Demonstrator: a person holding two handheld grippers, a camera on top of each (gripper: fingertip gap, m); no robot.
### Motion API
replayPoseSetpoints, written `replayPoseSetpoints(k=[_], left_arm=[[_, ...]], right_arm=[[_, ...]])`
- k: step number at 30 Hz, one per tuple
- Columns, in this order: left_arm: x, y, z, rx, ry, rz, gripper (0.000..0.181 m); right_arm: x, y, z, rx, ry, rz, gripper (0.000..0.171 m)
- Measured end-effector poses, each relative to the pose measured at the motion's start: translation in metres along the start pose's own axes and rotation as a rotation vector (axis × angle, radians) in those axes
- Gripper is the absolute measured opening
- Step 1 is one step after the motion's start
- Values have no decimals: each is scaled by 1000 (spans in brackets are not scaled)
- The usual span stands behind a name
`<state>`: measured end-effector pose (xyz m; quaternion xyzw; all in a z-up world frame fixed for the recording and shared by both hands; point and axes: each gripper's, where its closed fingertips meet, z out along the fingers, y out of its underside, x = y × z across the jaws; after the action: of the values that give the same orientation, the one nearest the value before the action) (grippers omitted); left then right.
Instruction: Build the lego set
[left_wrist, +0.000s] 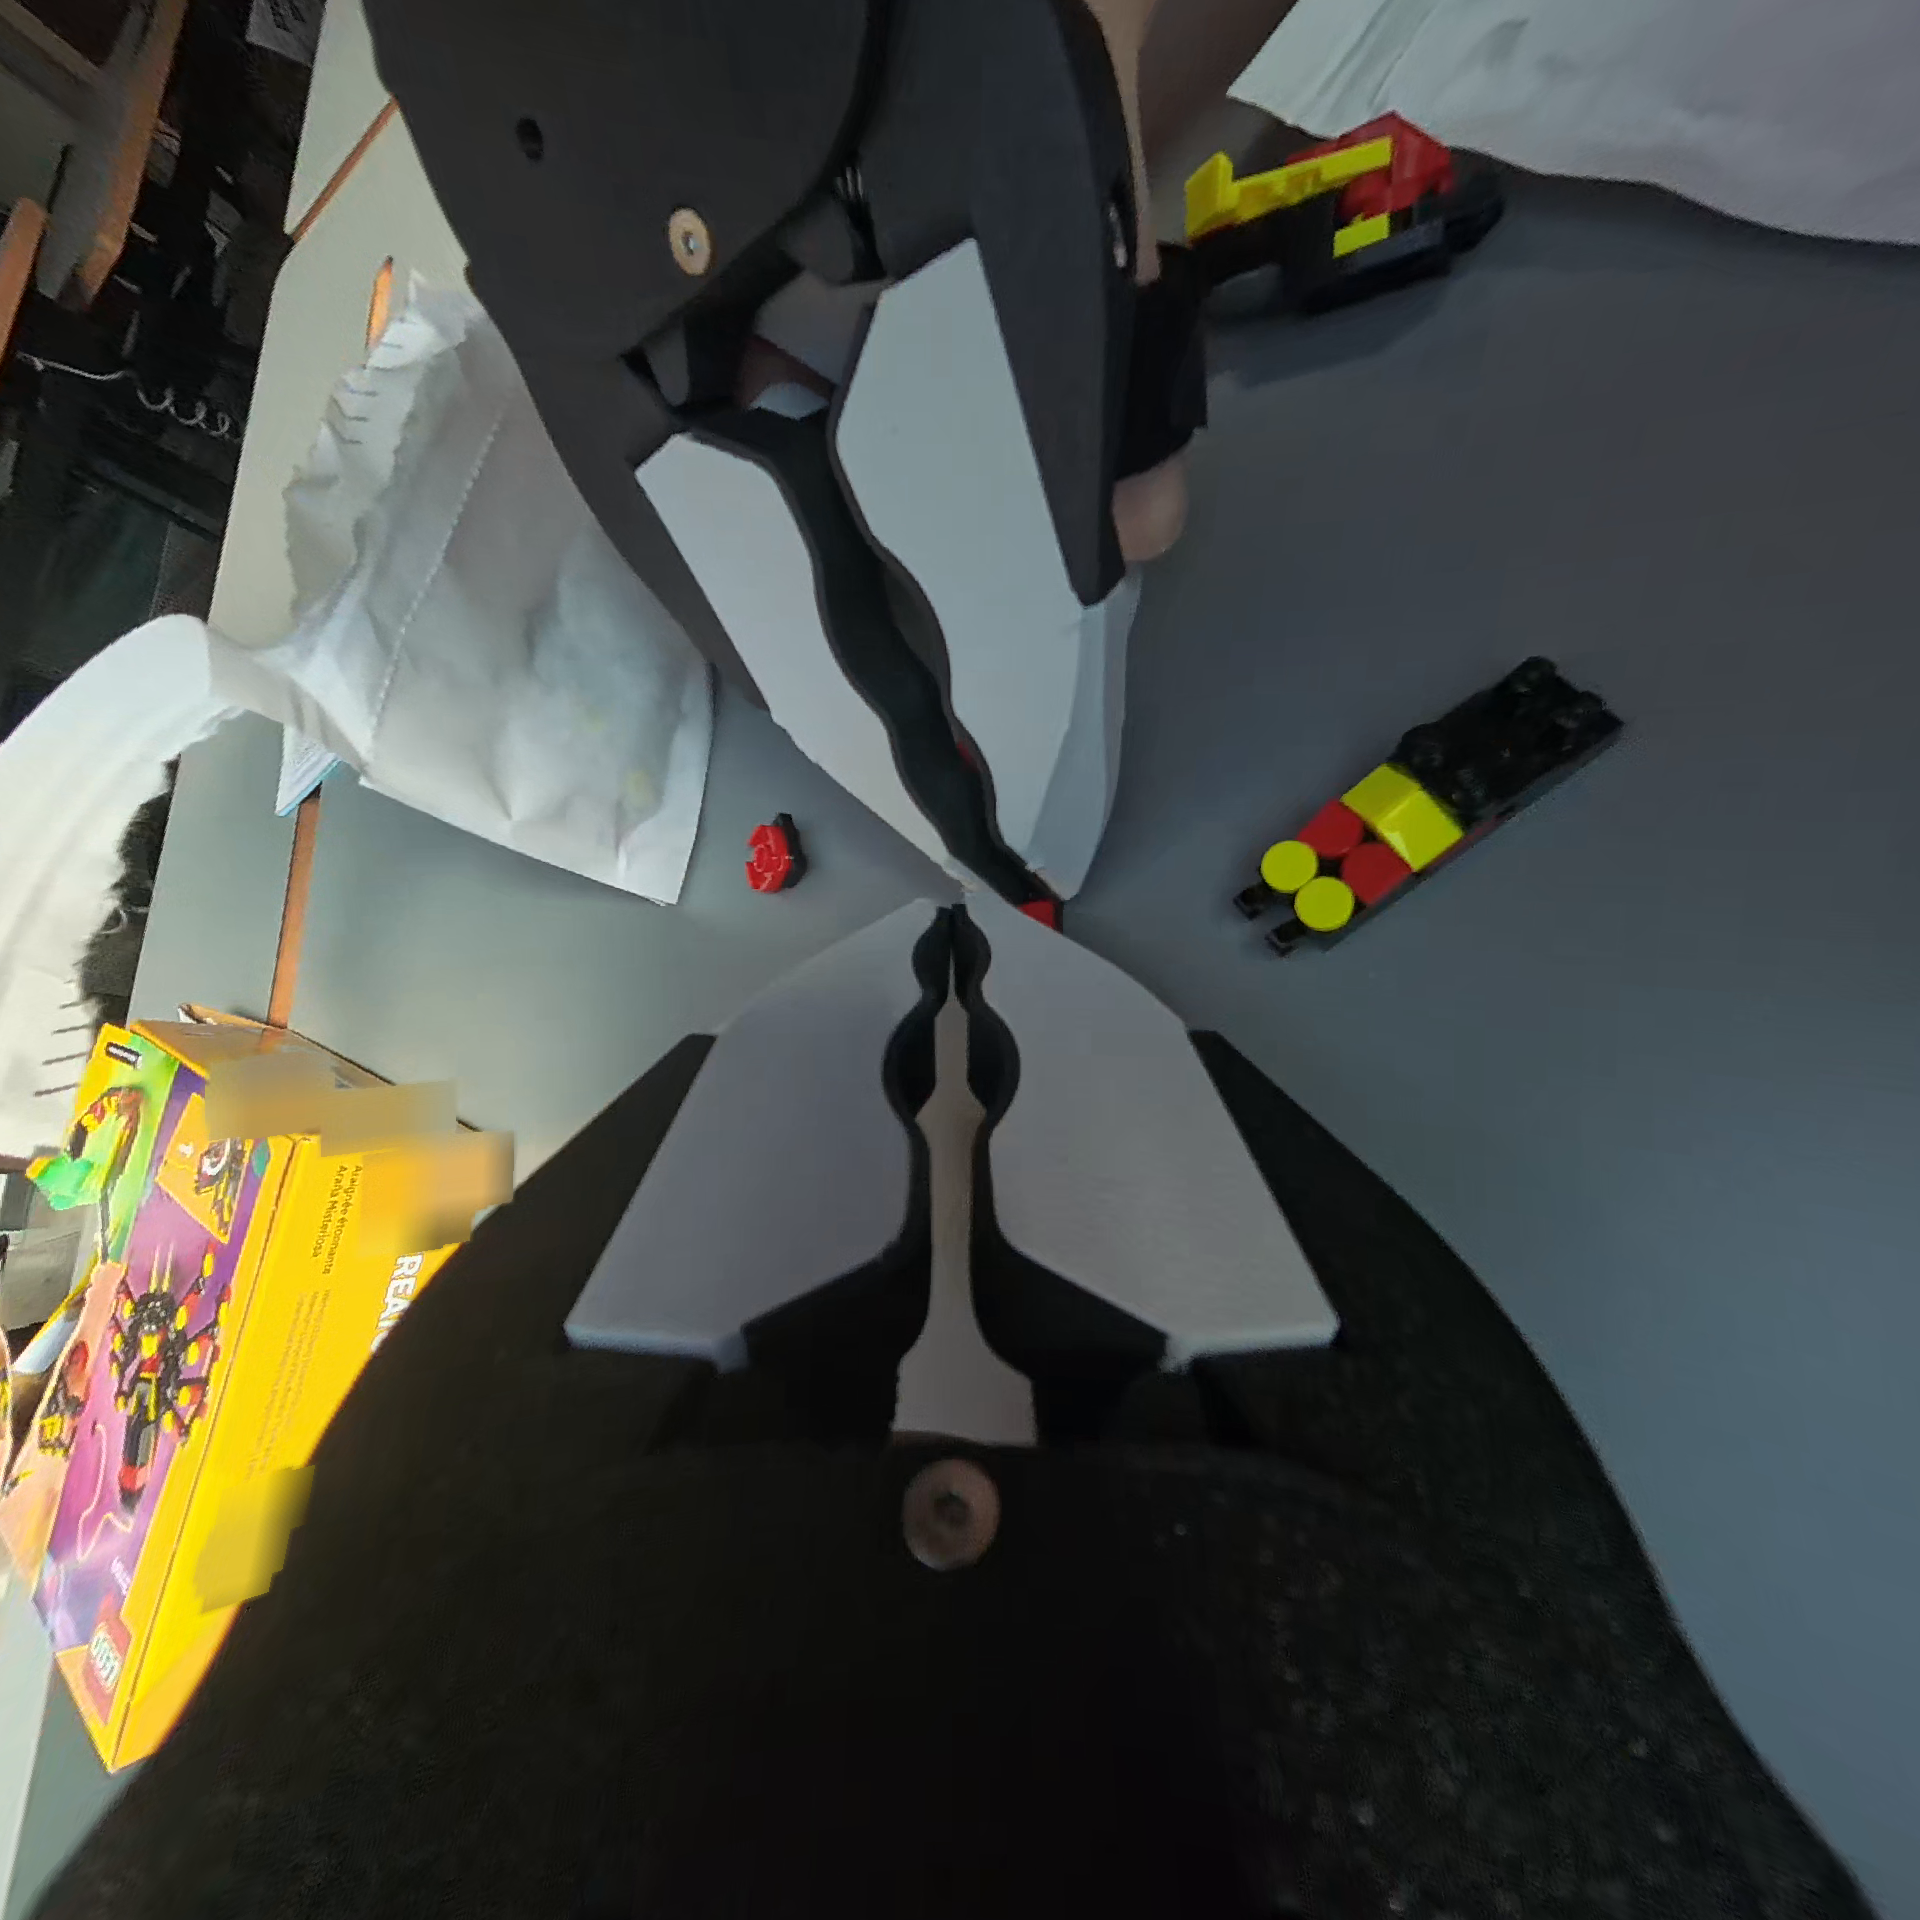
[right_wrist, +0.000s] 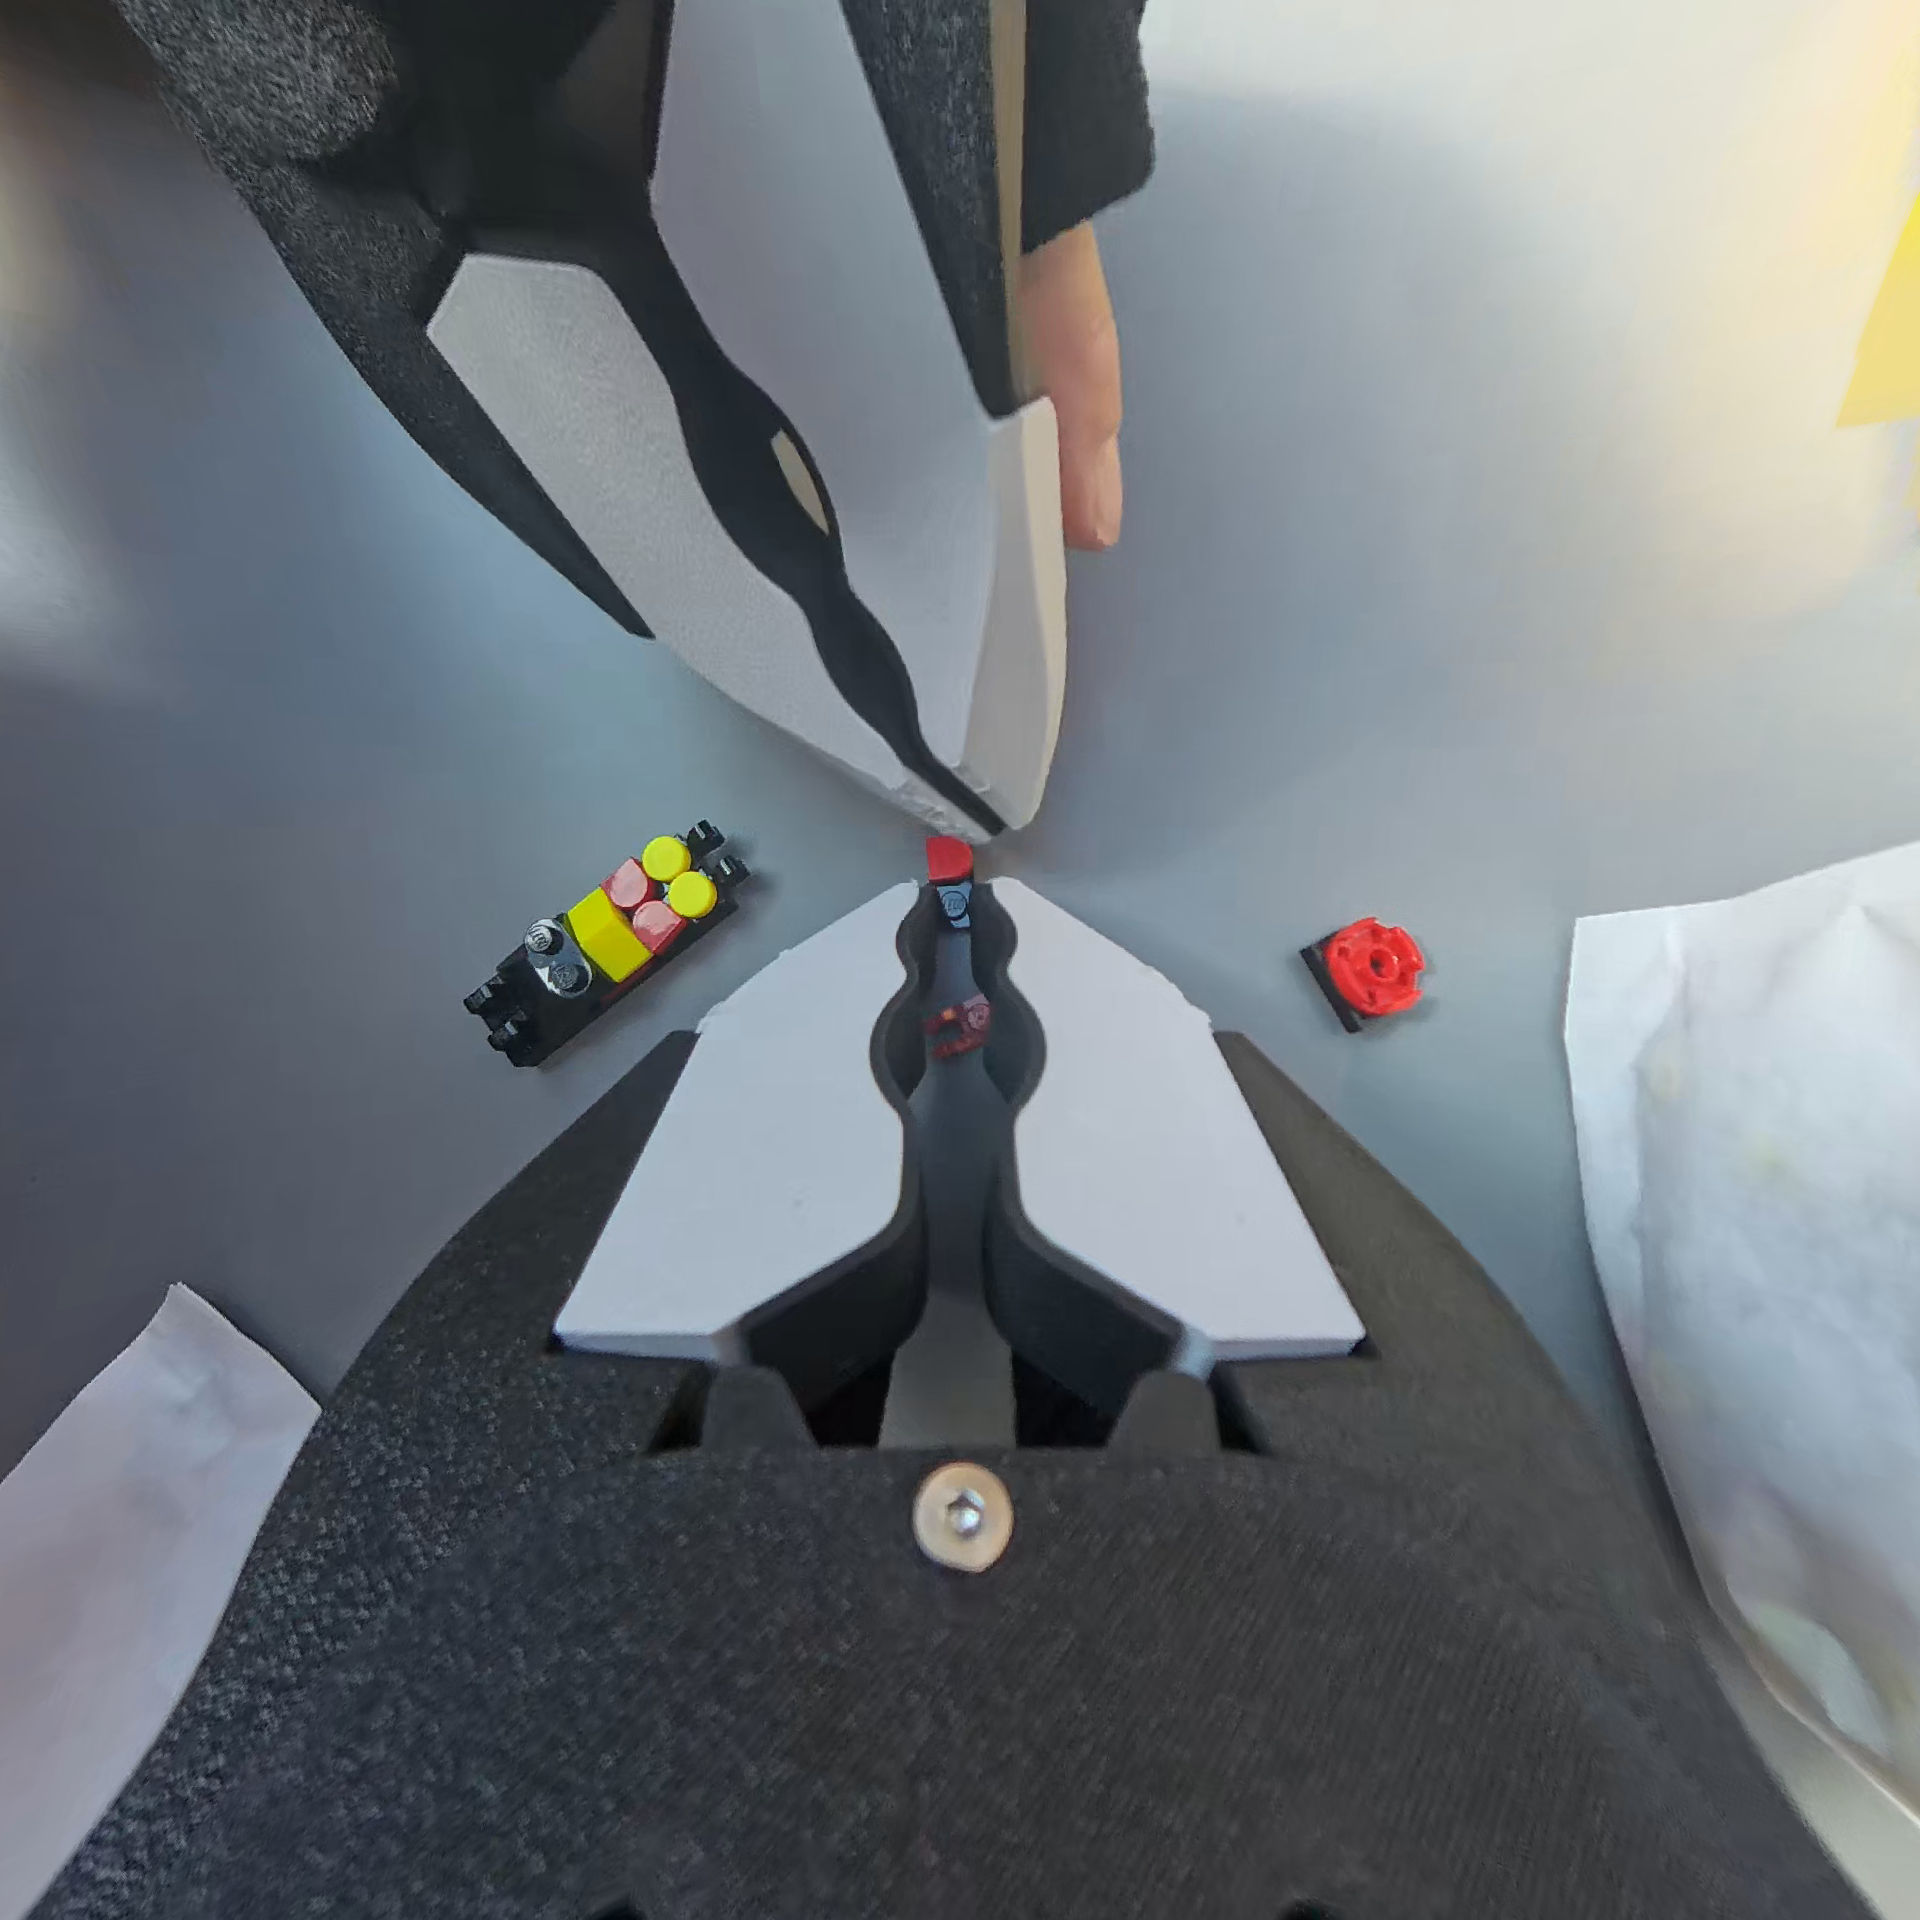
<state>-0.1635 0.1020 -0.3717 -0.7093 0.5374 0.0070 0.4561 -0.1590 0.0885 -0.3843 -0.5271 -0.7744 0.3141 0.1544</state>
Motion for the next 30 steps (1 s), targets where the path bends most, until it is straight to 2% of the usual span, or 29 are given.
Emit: replayPoseSetpoints(k=[3, 6, 17, 21, 27, 30], left_arm=[[8, 2, -5, -39, -19, 101, 0], [13, 5, 1, -122, -51, 225, 9], [11, 0, 5, -151, -161, 348, 9], [15, 3, 6, -167, -111, 313, 2], [12, 3, 6, -171, 37, 178, 8], [11, 4, 6, -181, -13, 230, 7]], right_arm=[[0, 0, 0, -12, -8, 25, 7], [0, -1, 0, -18, -15, 68, 7], [0, 0, 0, -24, -3, 74, 7], [0, 0, 0, -32, 1, 67, 7], [0, 0, 0, -34, 8, 57, 7], [2, 0, 0, -30, 15, 60, 7]])
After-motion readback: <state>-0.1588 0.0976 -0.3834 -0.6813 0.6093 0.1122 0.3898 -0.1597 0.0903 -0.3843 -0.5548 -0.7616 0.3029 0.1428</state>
